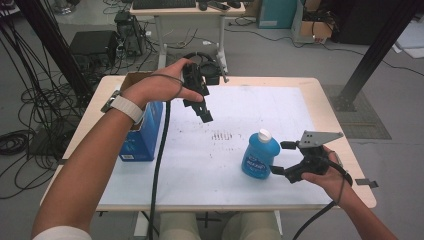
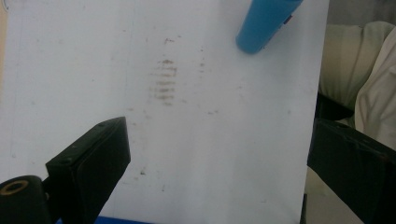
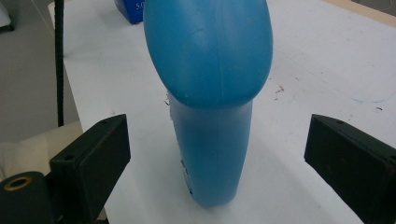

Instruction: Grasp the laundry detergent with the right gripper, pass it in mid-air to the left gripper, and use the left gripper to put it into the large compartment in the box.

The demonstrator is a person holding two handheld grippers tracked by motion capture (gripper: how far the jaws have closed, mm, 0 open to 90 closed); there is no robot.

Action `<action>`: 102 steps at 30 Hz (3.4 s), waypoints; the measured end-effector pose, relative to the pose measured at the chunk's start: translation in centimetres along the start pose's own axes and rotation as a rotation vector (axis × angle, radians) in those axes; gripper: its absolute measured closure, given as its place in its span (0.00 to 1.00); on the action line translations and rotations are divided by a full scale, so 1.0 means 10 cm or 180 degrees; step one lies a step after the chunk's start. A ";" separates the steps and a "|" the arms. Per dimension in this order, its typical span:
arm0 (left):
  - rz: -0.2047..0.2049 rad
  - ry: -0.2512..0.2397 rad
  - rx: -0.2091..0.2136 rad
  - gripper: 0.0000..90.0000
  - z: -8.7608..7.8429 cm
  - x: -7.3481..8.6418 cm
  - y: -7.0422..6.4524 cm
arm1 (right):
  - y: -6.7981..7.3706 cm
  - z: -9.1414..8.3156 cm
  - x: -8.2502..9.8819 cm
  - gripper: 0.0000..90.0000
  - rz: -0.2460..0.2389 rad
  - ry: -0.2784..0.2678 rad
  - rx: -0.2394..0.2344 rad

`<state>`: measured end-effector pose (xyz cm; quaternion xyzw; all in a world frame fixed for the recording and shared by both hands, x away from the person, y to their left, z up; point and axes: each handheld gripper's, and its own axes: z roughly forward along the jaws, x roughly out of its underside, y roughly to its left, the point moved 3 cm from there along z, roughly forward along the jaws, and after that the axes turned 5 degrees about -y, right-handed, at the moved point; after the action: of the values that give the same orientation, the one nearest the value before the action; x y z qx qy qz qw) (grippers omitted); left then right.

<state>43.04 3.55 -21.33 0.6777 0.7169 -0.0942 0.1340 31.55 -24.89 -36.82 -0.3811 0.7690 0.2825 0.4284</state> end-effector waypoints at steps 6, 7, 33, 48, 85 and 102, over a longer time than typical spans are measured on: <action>-0.0001 0.0000 -0.0008 0.06 0.00 0.00 0.00 | 0.00 0.00 0.00 0.08 -0.0011 -0.0003 -0.0005; -0.0005 -0.0001 -0.0010 0.06 0.00 0.00 0.00 | 0.00 0.00 0.00 0.08 -0.0008 -0.0004 -0.0005; -0.0003 0.0007 -0.0011 0.06 0.01 0.00 0.00 | 0.00 0.01 0.01 0.08 0.0001 -0.0003 -0.0009; -0.0009 0.0000 -0.0025 0.07 0.00 0.01 0.00 | -0.02 0.04 0.04 0.08 -0.0023 -0.0045 -0.0023; -0.0032 -0.0089 -0.0015 0.07 0.04 0.01 0.00 | -0.03 0.36 0.16 0.12 -0.0071 -0.0235 -0.0034; -0.0018 -0.0008 -0.0035 0.07 0.03 0.00 0.01 | -0.03 0.47 0.19 0.17 -0.0103 -0.0352 -0.0015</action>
<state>43.19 3.46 -21.65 0.6748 0.7191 -0.0915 0.1384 33.26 -22.17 -40.75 -0.3783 0.7373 0.2980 0.4738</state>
